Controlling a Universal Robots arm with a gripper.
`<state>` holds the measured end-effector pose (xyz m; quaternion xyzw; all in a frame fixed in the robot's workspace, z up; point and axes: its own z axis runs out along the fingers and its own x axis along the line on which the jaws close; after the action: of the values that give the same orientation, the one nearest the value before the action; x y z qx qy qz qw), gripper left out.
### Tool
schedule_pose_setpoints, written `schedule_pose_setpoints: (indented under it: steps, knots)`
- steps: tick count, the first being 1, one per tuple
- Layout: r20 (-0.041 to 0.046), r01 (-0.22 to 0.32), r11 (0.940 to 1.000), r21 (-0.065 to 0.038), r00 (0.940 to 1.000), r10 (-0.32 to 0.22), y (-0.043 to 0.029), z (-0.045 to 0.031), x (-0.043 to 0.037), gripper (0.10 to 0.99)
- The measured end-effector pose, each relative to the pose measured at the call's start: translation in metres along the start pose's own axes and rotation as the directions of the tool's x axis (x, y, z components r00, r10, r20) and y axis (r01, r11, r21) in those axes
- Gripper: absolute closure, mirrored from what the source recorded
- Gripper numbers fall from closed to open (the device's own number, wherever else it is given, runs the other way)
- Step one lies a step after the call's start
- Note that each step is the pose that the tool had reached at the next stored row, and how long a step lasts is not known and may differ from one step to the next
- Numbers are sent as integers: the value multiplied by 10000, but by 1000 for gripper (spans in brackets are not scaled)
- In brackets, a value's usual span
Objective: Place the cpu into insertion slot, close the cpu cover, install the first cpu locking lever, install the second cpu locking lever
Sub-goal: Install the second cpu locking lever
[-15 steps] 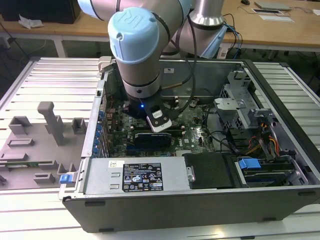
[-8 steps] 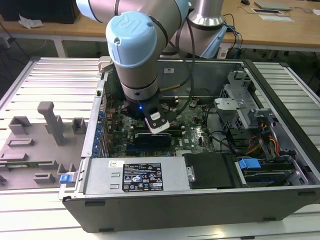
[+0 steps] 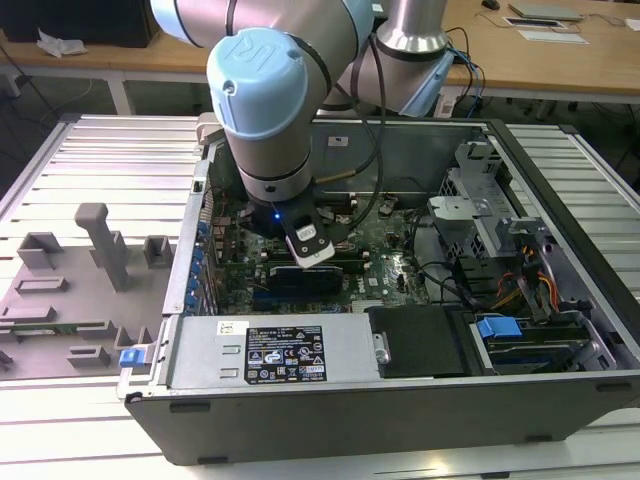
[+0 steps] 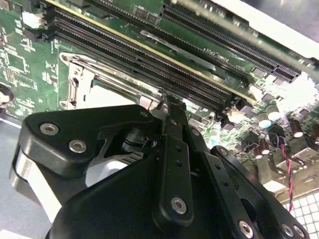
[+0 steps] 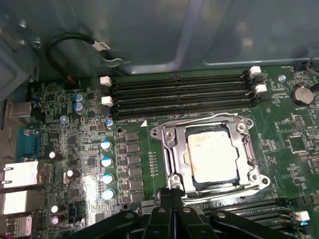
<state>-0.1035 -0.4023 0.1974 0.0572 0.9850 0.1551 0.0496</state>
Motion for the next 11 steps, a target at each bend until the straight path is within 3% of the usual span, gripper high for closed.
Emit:
schedule_pose_setpoints:
  steps: [4, 11]
  knots:
    - [1, 0, 10000, -2, 10000, 0, 36, 21, 23, 980]
    - [-1, 1, 10000, 1, 10000, -1, 30, 43, 47, 980]
